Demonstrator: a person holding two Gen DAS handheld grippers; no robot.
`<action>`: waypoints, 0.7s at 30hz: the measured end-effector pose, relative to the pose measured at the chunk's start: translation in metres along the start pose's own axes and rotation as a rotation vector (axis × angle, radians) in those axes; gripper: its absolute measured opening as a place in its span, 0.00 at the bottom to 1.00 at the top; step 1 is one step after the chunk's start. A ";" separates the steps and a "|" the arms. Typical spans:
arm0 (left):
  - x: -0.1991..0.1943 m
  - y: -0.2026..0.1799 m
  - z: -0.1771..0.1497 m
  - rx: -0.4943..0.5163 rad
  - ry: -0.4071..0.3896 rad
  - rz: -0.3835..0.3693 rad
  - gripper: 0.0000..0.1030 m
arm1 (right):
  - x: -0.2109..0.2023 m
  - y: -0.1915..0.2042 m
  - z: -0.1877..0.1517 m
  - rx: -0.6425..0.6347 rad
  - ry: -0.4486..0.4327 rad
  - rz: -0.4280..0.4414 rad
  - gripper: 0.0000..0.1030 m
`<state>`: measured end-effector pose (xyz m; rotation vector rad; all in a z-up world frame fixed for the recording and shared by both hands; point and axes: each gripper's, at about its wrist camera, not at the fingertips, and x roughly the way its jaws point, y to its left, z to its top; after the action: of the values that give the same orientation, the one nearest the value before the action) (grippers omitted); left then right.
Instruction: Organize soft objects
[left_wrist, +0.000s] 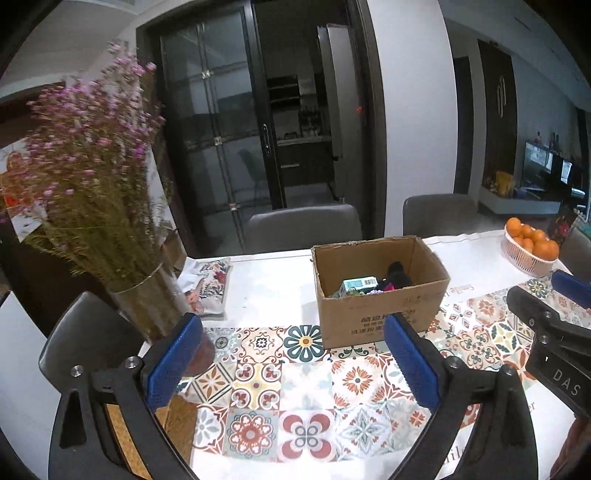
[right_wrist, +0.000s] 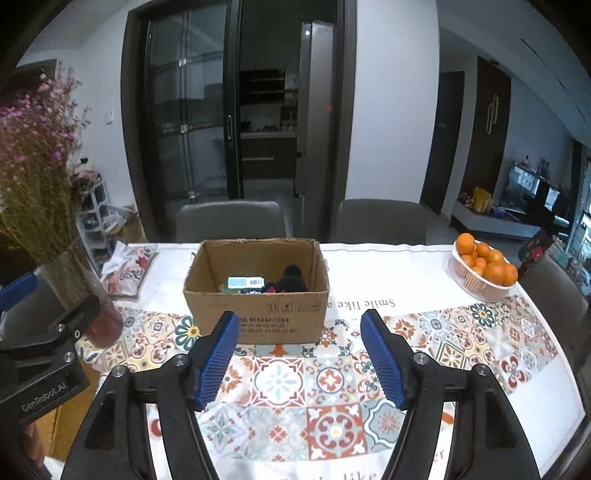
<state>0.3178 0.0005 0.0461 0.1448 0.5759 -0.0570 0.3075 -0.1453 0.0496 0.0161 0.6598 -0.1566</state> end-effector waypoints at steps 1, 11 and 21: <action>-0.008 0.000 -0.003 -0.003 -0.009 0.000 1.00 | -0.007 -0.001 -0.002 0.004 -0.006 0.004 0.71; -0.086 -0.010 -0.038 -0.057 -0.044 0.028 1.00 | -0.081 -0.015 -0.033 0.000 -0.083 -0.006 0.82; -0.163 -0.023 -0.072 -0.048 -0.076 0.054 1.00 | -0.146 -0.037 -0.074 0.012 -0.110 0.030 0.86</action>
<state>0.1401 -0.0093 0.0723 0.1111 0.4969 0.0034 0.1431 -0.1571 0.0820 0.0287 0.5482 -0.1313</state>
